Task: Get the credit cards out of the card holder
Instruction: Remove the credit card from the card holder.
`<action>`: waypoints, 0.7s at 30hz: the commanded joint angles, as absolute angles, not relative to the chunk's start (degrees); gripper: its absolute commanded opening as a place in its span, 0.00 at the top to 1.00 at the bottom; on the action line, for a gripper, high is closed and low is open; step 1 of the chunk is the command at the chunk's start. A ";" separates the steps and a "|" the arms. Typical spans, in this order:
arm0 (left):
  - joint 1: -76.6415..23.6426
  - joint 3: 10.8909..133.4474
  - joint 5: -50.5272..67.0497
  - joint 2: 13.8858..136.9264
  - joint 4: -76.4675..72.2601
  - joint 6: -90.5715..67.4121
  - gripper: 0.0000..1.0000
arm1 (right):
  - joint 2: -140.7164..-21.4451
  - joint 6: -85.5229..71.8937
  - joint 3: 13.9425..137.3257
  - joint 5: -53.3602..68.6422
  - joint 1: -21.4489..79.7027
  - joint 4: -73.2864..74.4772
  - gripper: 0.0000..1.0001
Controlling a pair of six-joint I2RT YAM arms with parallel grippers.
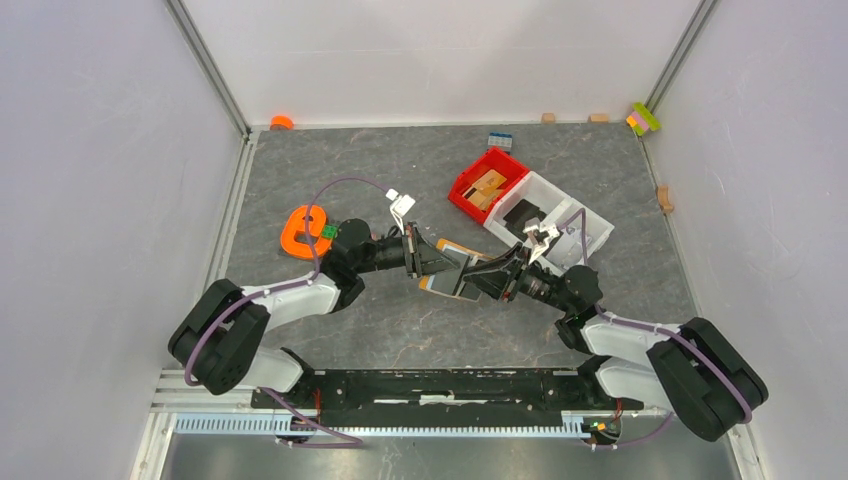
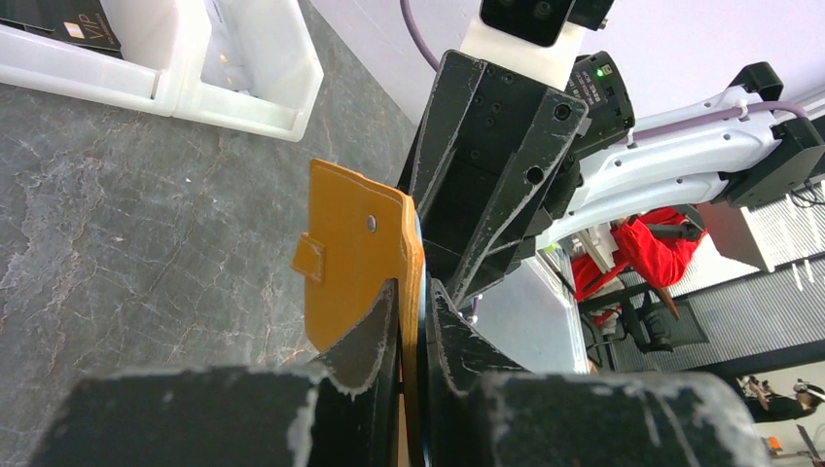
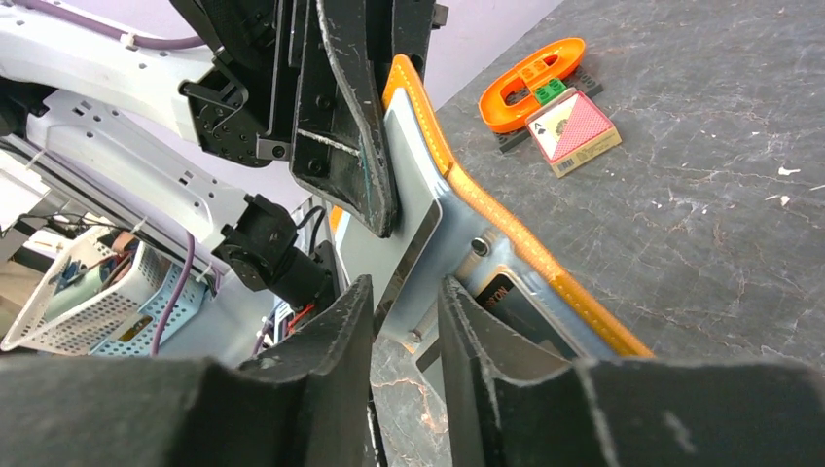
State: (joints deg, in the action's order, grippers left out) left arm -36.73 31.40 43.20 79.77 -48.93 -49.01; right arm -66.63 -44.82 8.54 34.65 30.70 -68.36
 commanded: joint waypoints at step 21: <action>-36.62 31.75 46.10 80.06 -55.78 -51.86 0.76 | -70.99 -48.70 8.19 36.13 30.14 -77.71 1.00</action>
